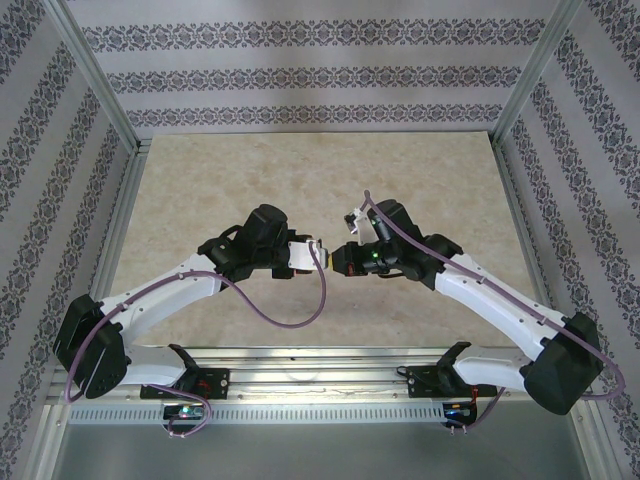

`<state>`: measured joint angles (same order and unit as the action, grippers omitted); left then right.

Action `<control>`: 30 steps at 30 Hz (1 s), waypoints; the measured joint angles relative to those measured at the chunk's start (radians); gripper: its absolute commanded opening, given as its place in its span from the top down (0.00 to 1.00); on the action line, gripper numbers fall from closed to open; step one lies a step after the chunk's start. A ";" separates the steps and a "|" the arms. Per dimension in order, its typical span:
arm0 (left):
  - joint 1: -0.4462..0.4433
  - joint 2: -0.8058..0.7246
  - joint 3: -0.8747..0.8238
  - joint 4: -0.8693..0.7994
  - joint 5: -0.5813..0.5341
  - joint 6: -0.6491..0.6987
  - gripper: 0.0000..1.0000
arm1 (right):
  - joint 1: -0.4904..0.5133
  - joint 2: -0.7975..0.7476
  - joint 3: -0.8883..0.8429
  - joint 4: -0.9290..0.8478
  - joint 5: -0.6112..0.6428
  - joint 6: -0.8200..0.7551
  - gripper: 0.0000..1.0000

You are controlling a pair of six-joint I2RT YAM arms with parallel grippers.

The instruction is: Unlock with the key

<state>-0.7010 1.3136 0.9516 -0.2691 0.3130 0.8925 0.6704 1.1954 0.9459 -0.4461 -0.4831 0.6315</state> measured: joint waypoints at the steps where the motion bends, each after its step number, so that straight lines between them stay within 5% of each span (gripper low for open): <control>1: 0.000 0.000 0.000 0.000 0.000 -0.003 1.00 | 0.000 -0.003 -0.005 0.004 -0.002 0.002 1.00; 13: 0.000 0.000 0.000 0.007 0.031 -0.007 1.00 | 0.006 -0.013 -0.019 0.019 -0.019 -0.013 1.00; 30: -0.005 -0.002 -0.006 -0.083 0.084 -0.023 1.00 | -0.001 0.085 0.068 -0.140 -0.091 -0.266 1.00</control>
<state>-0.7059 1.3117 0.9459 -0.3523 0.3969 0.8692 0.6697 1.2800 1.0138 -0.5858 -0.5743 0.3653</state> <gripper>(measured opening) 0.350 0.042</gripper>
